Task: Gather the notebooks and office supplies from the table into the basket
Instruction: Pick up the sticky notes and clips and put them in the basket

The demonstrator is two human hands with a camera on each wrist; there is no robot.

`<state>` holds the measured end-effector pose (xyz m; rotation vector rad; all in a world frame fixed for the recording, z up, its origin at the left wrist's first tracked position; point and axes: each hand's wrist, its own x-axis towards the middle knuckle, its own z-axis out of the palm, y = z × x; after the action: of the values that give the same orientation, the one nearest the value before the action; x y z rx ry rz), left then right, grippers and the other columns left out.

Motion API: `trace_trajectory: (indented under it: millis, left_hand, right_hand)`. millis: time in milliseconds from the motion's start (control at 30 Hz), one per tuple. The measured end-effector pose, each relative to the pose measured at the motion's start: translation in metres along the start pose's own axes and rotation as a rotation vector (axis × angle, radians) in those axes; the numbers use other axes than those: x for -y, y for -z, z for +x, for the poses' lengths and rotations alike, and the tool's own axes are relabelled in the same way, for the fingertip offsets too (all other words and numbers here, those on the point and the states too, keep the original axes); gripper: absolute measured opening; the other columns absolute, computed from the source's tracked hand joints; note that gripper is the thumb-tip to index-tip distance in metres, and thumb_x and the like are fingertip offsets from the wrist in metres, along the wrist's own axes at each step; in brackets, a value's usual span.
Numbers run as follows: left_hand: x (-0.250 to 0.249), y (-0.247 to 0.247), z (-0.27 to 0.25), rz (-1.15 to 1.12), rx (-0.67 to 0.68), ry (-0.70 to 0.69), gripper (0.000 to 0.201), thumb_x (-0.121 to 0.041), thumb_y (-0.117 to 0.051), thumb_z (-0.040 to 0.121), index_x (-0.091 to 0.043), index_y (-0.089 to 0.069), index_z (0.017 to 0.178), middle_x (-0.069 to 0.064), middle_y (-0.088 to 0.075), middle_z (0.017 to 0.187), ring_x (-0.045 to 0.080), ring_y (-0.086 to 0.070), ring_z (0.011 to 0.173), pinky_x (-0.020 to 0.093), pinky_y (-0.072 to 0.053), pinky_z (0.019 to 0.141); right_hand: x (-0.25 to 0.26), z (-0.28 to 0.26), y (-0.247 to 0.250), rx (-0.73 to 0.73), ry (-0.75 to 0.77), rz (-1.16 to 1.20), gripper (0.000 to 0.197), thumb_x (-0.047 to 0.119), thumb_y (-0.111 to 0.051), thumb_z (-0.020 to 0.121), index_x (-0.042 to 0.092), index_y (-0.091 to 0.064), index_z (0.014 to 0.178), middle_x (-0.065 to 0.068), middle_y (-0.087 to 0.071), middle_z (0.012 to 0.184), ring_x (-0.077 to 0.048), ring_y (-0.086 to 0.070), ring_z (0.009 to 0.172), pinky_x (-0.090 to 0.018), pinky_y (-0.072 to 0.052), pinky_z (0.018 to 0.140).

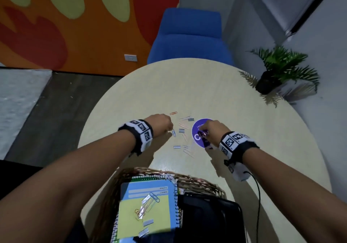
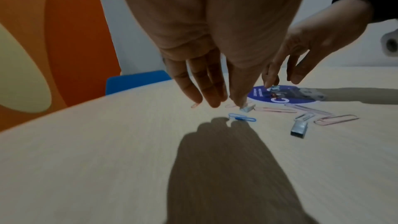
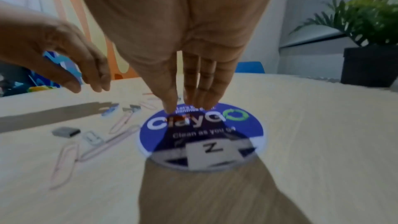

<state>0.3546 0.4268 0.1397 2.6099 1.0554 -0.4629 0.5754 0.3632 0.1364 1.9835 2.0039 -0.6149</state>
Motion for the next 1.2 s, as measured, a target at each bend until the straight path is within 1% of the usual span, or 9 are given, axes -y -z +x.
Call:
trace_trajectory:
  millis: [167, 367, 567, 667, 733, 900, 1000, 1100, 1200]
  left_hand:
    - [-0.011, -0.017, 0.031, -0.089, -0.018, 0.074, 0.024, -0.015, -0.058, 0.084, -0.016, -0.073, 0.103, 0.007, -0.063, 0.114, 0.028, -0.06, 0.106, 0.035, -0.05, 0.088]
    - [-0.011, -0.027, 0.032, -0.15, -0.095, 0.145, 0.023, -0.008, -0.053, 0.085, -0.008, -0.072, 0.097, 0.008, -0.066, 0.11, 0.027, -0.063, 0.1, 0.027, -0.046, 0.081]
    - [-0.024, 0.005, 0.0, -0.294, -0.068, 0.176, 0.014, -0.013, -0.056, 0.087, -0.004, -0.066, 0.092, 0.013, -0.069, 0.095, 0.032, -0.066, 0.091, 0.029, -0.049, 0.08]
    - [-0.025, 0.025, -0.045, -0.385, -0.276, 0.06, 0.013, -0.012, -0.063, 0.087, -0.009, -0.064, 0.099, 0.003, -0.071, 0.08, 0.016, -0.065, 0.069, 0.025, -0.049, 0.074]
    - [-0.026, 0.031, -0.08, -0.4, -0.314, -0.012, 0.018, -0.017, -0.064, 0.089, -0.012, -0.066, 0.105, 0.0, -0.073, 0.081, 0.005, -0.056, 0.06, 0.02, -0.042, 0.069]
    - [-0.03, 0.006, -0.154, -0.337, -0.142, -0.112, 0.016, -0.02, -0.062, 0.089, -0.02, -0.074, 0.1, -0.003, -0.077, 0.092, 0.013, -0.07, 0.08, 0.019, -0.048, 0.071]
    - [-0.032, -0.02, -0.179, -0.301, 0.025, -0.113, 0.023, -0.026, -0.054, 0.091, -0.023, -0.072, 0.104, -0.005, -0.076, 0.099, 0.014, -0.07, 0.089, 0.019, -0.046, 0.073]
    - [-0.025, -0.036, -0.189, -0.321, 0.037, -0.063, 0.038, -0.036, -0.039, 0.09, -0.025, -0.07, 0.11, -0.002, -0.075, 0.105, 0.019, -0.069, 0.094, 0.032, -0.053, 0.079]
    - [-0.008, -0.04, -0.186, -0.335, -0.061, 0.029, 0.033, -0.016, -0.045, 0.091, -0.025, -0.067, 0.115, -0.002, -0.075, 0.108, 0.02, -0.068, 0.098, 0.027, -0.05, 0.081]
  right_hand:
    - [-0.007, 0.022, -0.023, -0.005, -0.002, -0.066, 0.032, 0.017, -0.055, 0.088, 0.017, -0.064, 0.119, -0.007, -0.055, 0.129, -0.031, -0.055, 0.115, -0.036, -0.047, 0.089]
    - [-0.011, 0.028, -0.038, -0.077, -0.073, -0.009, 0.015, 0.012, -0.062, 0.079, 0.01, -0.07, 0.092, -0.009, -0.065, 0.107, -0.03, -0.064, 0.092, -0.031, -0.051, 0.074]
    - [-0.001, 0.021, -0.028, 0.004, -0.062, 0.013, 0.025, 0.014, -0.058, 0.083, -0.001, -0.063, 0.102, -0.019, -0.067, 0.11, -0.035, -0.064, 0.1, -0.034, -0.049, 0.081]
    - [0.002, 0.004, -0.015, -0.116, -0.051, 0.124, 0.018, 0.016, -0.049, 0.088, 0.003, -0.061, 0.089, -0.024, -0.068, 0.1, -0.039, -0.061, 0.097, -0.038, -0.047, 0.081]
    - [0.005, -0.005, -0.003, -0.184, -0.048, 0.209, 0.017, 0.013, -0.055, 0.084, 0.002, -0.066, 0.09, -0.021, -0.069, 0.091, -0.038, -0.062, 0.091, -0.039, -0.051, 0.08]
    - [0.026, -0.032, 0.018, -0.009, 0.112, 0.461, 0.012, 0.005, -0.065, 0.083, 0.014, -0.072, 0.087, -0.007, -0.069, 0.077, -0.016, -0.066, 0.069, -0.025, -0.052, 0.071]
    - [0.049, -0.05, 0.028, 0.115, 0.209, 0.627, 0.016, -0.006, -0.056, 0.088, -0.004, -0.07, 0.094, -0.011, -0.068, 0.074, 0.002, -0.063, 0.052, -0.011, -0.053, 0.058]
    - [0.075, -0.068, 0.032, 0.231, 0.306, 0.692, 0.023, -0.012, -0.047, 0.09, -0.011, -0.066, 0.102, -0.016, -0.066, 0.082, 0.003, -0.063, 0.052, -0.01, -0.054, 0.061]
    - [0.102, -0.087, 0.03, 0.294, 0.398, 0.591, 0.029, -0.012, -0.044, 0.09, -0.005, -0.069, 0.103, -0.014, -0.068, 0.082, -0.011, -0.067, 0.066, -0.013, -0.055, 0.069]
